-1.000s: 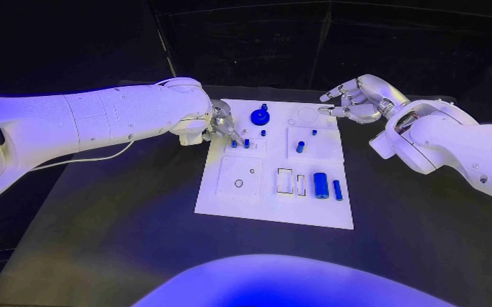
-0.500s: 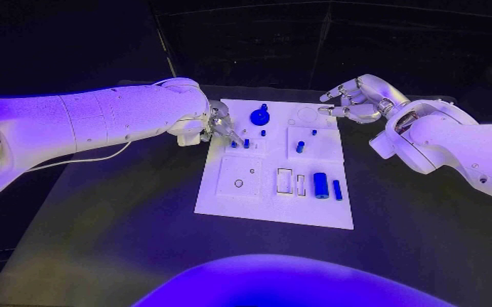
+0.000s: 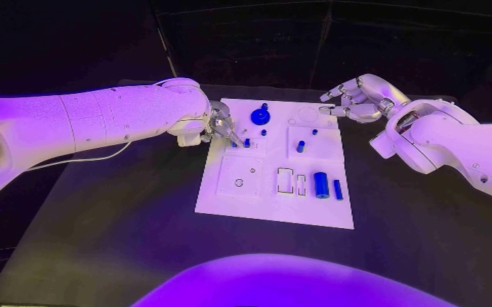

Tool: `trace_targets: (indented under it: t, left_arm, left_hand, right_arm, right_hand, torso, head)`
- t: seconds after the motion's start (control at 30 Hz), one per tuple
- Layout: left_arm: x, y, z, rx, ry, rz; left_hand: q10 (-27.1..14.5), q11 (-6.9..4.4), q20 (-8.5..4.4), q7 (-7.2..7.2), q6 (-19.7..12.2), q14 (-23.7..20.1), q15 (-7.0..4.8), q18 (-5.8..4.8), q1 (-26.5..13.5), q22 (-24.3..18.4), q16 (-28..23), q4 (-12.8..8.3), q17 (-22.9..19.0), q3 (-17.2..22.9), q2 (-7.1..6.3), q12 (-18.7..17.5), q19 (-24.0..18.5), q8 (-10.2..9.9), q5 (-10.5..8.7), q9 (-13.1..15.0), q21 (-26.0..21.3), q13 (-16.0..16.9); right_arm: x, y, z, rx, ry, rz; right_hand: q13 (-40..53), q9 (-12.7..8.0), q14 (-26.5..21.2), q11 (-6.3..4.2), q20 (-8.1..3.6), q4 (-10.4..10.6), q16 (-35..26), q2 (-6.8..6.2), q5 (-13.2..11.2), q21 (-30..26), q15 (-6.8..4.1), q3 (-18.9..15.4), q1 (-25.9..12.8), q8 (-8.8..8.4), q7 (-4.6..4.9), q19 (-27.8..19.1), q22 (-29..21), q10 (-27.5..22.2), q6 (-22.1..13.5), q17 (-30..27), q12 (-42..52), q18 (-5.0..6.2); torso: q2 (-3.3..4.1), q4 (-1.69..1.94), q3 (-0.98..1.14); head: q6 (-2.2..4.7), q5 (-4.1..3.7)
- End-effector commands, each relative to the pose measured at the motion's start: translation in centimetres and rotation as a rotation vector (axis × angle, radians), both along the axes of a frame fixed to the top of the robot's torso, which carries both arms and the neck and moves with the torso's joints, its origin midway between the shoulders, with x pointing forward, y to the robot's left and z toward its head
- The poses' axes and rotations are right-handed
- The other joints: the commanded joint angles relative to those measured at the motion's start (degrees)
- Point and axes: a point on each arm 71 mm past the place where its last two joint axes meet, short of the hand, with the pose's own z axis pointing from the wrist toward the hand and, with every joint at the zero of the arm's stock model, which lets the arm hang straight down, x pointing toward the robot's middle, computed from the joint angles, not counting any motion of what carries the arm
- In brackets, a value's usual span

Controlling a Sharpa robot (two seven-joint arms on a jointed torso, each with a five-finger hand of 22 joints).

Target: Assemble the parts on the task board

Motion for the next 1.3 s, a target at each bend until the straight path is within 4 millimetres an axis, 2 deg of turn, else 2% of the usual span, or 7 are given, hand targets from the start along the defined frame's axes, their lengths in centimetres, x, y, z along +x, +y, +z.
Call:
trace_targets:
  t: [0.03,0.27,0.63,0.87,1.03,1.17,1.3]
  left_arm:
    - [-0.07,-0.08,0.02,0.002,0.011,-0.005]
    - [-0.05,-0.12,0.02,0.002,0.009,-0.004]
    - [0.11,-0.14,0.08,-0.012,-0.002,0.012]
    - [0.07,-0.35,0.08,-0.04,0.003,0.022]
    - [0.04,-0.43,0.09,-0.057,0.007,0.029]
    - [0.03,-0.47,0.11,-0.065,0.005,0.031]
    - [0.0,-0.42,0.12,-0.068,0.006,0.034]
  left_hand:
    - [0.3,-0.15,0.04,-0.08,0.3,5.3,-0.26,-0.62,0.9,0.0,0.1,-0.3,11.5,-0.2,0.09,0.2,0.3,0.1,-0.03,0.1,0.0,0.0]
    - [0.2,-0.16,0.04,-0.1,0.3,5.3,-0.26,-0.62,1.9,0.0,0.1,-0.7,11.5,-0.3,0.72,0.1,0.3,0.0,-0.03,0.1,0.0,0.0]
    - [-0.3,-0.13,0.01,0.03,-1.1,5.2,-0.27,-0.52,7.0,-0.4,-0.1,-3.0,11.0,2.0,4.51,-0.4,0.0,-1.6,-0.02,-0.7,-0.6,-0.6]
    - [-0.8,0.09,0.1,0.43,-2.7,5.2,-0.14,-0.49,12.5,-0.6,-0.1,-7.2,10.9,6.9,6.69,-1.0,-0.2,-3.9,0.05,-2.2,-0.9,-1.0]
    - [-0.9,0.89,0.58,1.14,-2.4,5.2,0.45,-0.59,11.4,-0.3,-0.1,-9.3,10.9,11.6,5.87,-1.3,-0.1,-4.9,-0.11,-3.1,-0.8,-1.2]
    - [-0.8,1.07,0.91,1.31,-1.9,5.2,0.61,-0.51,8.5,-0.1,-0.1,-10.6,10.9,16.9,4.54,-1.4,-0.1,-5.2,-0.11,-3.5,-0.8,-1.3]
    - [-0.7,1.0,0.95,1.38,-1.7,5.2,0.75,-0.45,7.0,-0.1,-0.1,-11.0,10.9,19.9,4.0,-1.4,-0.2,-5.1,-0.12,-3.6,-0.9,-1.3]
  right_arm:
    - [0.0,0.11,0.13,0.005,-0.003,0.007]
    - [0.0,0.11,0.13,0.005,-0.003,0.007]
    - [0.01,0.15,0.13,0.005,-0.004,0.008]
    - [0.01,0.18,0.12,0.005,-0.003,0.01]
    - [0.01,0.22,0.11,0.005,-0.002,0.011]
    - [0.02,0.25,0.1,0.004,-0.001,0.012]
    - [0.02,0.27,0.1,0.004,0.0,0.013]
  right_hand:
    - [0.0,-0.1,4.6,-0.14,-0.15,0.2,-0.2,0.39,0.2,-0.2,-0.45,-0.1,-0.2,0.28,-0.28,-0.1,0.0,0.3,-0.2,10.1,0.1,1.03]
    - [0.0,-0.1,4.6,-0.14,-0.15,0.2,-0.2,0.39,0.2,-0.2,-0.45,-0.1,-0.2,0.28,-0.28,-0.1,0.0,0.3,-0.2,10.1,0.1,1.03]
    - [0.0,-0.1,4.6,-0.14,-0.15,0.2,-0.2,0.39,0.2,-0.2,-0.45,-0.1,-0.2,0.28,-0.28,-0.1,0.0,0.3,-0.2,10.1,0.1,1.03]
    - [0.0,-0.1,4.6,-0.14,-0.15,0.2,-0.2,0.39,0.2,-0.2,-0.45,-0.1,-0.2,0.28,-0.28,-0.1,0.0,0.3,-0.2,10.1,0.1,1.03]
    - [0.0,-0.1,4.6,-0.14,-0.15,0.2,-0.2,0.39,0.2,-0.2,-0.45,-0.1,-0.2,0.28,-0.28,-0.1,0.0,0.3,-0.2,10.1,0.1,1.03]
    - [0.0,-0.1,4.6,-0.14,-0.15,0.2,-0.2,0.39,0.2,-0.2,-0.45,-0.1,-0.2,0.28,-0.28,-0.1,0.0,0.3,-0.2,10.1,0.1,1.03]
    - [0.0,-0.1,4.6,-0.14,-0.15,0.2,-0.2,0.39,0.2,-0.2,-0.45,-0.1,-0.2,0.28,-0.28,-0.1,0.0,0.3,-0.2,10.1,0.1,1.03]
  torso:
    - [0.01,-0.04,0.02]
    - [0.0,-0.02,0.03]
    - [0.01,-0.08,0.01]
    - [0.0,0.0,0.01]
    - [-0.02,-0.02,0.01]
    - [-0.01,-0.01,0.02]
    - [-0.02,-0.02,0.0]
  head:
    - [-0.02,-0.01]
    - [-0.12,-0.02]
    - [-0.16,0.01]
    - [-0.23,-0.02]
    - [-0.24,-0.01]
    - [-0.28,0.01]
    - [-0.29,0.02]
